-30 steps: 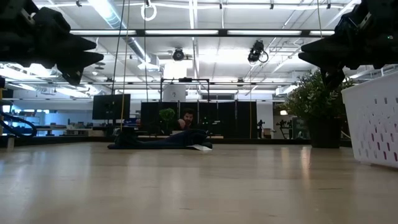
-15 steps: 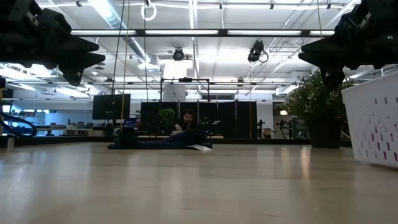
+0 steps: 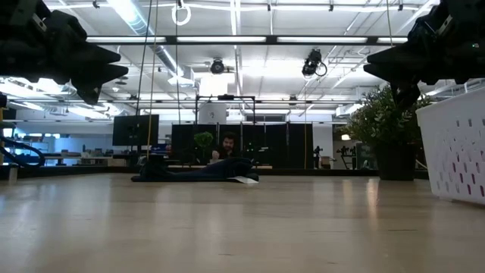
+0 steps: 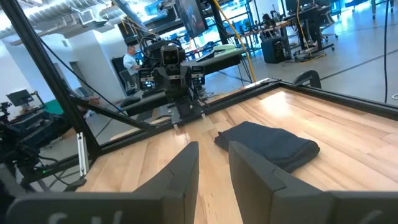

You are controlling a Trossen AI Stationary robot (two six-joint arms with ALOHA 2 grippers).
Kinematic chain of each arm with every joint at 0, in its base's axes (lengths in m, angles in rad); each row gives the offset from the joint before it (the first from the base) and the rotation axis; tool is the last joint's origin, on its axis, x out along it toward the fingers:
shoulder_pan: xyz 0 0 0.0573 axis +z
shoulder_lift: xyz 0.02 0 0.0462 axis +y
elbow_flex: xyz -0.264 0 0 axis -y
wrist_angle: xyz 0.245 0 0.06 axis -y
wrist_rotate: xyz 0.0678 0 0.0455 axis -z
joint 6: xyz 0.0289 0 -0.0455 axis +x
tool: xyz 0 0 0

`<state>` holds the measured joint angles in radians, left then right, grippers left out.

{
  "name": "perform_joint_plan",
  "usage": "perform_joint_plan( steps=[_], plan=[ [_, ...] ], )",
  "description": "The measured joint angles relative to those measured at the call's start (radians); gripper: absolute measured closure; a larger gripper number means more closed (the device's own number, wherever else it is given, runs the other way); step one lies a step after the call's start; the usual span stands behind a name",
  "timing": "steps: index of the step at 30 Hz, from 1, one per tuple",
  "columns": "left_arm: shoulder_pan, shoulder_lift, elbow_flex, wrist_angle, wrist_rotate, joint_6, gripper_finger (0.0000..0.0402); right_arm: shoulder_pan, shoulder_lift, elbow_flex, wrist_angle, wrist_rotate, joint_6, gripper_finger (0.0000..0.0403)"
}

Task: Pick and placing Produce into tupperware
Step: Return to Home Position

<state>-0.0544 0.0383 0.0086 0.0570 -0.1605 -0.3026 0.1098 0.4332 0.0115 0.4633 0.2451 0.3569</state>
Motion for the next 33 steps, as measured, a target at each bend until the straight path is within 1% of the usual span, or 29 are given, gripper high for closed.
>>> perform_joint_plan(
  steps=[6, 16, 28, 33],
  plan=[
    [0.0, 0.0, 0.0, 0.0, 0.0, 0.0, 0.0257, 0.0, 0.0, 0.0, 0.0, 0.0, 0.0, 0.0306],
    [0.0, 0.0, 0.0, 0.001, 0.0, 0.0, 0.0244, 0.0, 0.0, 0.0, 0.0, 0.0, 0.0, 0.0306],
    [0.0, 0.0, 0.0, 0.001, 0.0, 0.0, 0.0257, 0.0, 0.0, 0.0, 0.0, 0.0, 0.0, 0.0306],
    [0.0, 0.0, 0.0, 0.001, 0.0, 0.0, 0.0254, 0.0, 0.0, 0.0, 0.0, 0.0, 0.0, 0.0306]
  ],
)
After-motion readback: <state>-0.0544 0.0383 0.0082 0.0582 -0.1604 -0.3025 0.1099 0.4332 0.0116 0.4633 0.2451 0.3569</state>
